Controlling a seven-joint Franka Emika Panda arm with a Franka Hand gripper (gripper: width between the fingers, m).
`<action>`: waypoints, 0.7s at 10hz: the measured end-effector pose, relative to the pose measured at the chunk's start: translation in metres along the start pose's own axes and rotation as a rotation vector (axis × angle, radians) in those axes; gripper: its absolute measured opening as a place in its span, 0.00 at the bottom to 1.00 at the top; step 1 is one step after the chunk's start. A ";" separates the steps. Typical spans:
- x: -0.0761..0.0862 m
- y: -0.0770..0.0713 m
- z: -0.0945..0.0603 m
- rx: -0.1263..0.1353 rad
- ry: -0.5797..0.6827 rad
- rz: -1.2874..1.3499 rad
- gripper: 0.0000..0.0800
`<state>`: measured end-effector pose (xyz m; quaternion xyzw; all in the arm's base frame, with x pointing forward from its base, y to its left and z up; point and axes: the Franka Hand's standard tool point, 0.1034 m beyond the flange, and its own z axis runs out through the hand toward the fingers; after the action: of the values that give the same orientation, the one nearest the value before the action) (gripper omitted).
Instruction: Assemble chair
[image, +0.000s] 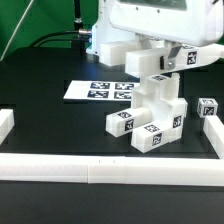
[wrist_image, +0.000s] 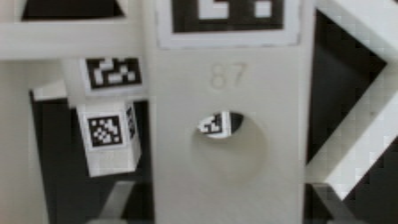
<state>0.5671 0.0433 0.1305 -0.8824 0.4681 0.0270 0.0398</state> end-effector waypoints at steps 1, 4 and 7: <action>-0.004 0.002 0.004 0.003 0.007 -0.004 0.36; -0.005 0.003 0.008 0.001 0.007 -0.006 0.36; -0.005 0.004 0.010 -0.001 0.009 -0.008 0.36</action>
Offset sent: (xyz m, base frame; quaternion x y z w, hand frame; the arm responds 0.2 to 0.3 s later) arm 0.0000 0.0000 0.0000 0.0000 0.0000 0.0000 1.0000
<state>0.5607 0.0464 0.1208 -0.8843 0.4648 0.0229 0.0374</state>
